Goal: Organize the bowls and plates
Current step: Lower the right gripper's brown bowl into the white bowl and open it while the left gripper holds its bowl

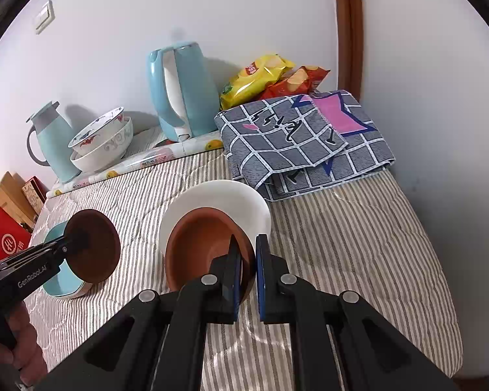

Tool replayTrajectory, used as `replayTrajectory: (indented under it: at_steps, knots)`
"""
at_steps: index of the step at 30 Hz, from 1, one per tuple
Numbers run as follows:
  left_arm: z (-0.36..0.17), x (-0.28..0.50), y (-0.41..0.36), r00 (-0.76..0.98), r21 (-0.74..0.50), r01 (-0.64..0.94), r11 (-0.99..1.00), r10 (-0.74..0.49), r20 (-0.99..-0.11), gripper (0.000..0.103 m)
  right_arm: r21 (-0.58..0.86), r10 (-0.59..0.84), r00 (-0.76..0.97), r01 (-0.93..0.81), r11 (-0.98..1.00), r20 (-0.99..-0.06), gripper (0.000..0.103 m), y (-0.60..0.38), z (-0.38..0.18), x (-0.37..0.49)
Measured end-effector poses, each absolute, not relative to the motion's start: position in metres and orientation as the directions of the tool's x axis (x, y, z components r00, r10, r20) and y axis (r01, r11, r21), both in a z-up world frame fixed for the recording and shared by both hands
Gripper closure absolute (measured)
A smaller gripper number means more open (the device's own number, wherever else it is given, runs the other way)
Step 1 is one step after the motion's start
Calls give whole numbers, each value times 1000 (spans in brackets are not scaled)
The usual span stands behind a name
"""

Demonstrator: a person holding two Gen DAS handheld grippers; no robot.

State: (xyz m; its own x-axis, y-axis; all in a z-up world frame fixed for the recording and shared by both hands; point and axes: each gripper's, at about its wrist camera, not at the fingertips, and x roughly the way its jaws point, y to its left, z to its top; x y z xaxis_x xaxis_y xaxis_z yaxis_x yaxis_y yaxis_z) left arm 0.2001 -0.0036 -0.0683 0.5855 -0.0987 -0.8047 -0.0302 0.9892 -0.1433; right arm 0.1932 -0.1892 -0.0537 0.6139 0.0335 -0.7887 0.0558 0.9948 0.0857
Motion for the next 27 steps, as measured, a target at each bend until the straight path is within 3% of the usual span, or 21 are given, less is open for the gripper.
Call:
replayTrajectory:
  at_steps: [27]
  knots:
    - [-93,246,6,541,-146,-81,986,-80,-837,95,-13,2,523,-25,1000,-852,95,-168,-107,261]
